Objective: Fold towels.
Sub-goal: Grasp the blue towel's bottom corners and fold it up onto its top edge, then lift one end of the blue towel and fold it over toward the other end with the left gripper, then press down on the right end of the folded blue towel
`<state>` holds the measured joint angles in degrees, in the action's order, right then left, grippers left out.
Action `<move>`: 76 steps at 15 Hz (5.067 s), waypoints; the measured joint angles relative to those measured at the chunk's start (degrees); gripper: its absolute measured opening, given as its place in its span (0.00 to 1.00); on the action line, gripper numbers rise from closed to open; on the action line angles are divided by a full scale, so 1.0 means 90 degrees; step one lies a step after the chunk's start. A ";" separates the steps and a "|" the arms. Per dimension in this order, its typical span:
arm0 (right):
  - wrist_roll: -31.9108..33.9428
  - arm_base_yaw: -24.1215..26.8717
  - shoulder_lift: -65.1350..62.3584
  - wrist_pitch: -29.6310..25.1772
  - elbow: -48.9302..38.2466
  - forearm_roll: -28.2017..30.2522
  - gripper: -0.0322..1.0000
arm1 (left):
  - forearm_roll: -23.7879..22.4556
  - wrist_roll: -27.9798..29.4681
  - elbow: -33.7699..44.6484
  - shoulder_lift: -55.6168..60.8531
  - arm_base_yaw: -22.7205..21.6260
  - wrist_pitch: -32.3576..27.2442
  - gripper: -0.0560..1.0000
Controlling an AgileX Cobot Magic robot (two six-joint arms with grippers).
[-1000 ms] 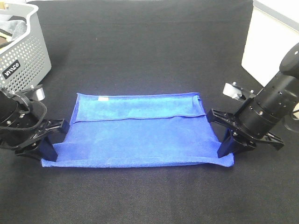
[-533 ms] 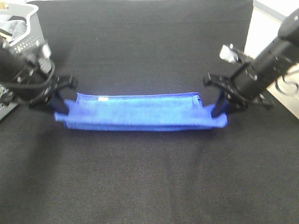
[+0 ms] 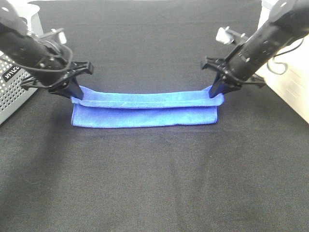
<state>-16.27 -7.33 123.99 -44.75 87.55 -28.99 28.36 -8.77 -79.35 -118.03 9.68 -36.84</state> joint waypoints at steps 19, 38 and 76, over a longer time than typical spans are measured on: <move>0.0229 0.0006 0.0427 -0.0598 0.0471 0.0089 0.94 | -0.0064 0.0293 -0.0216 -0.0828 0.0000 0.0624 0.84; 0.0783 0.0006 0.0427 -0.0719 0.0477 -0.0006 0.94 | -0.1649 0.1700 -0.2075 0.0216 0.0547 -0.1967 0.10; -0.1420 -0.0420 0.0885 -0.1216 0.0586 -0.3043 0.94 | -0.1719 0.3132 -0.3565 -0.0439 0.0178 -0.1725 0.66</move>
<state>-29.05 -11.12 131.95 -55.69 92.82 -56.38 12.89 19.42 -111.44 -121.98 11.29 -52.37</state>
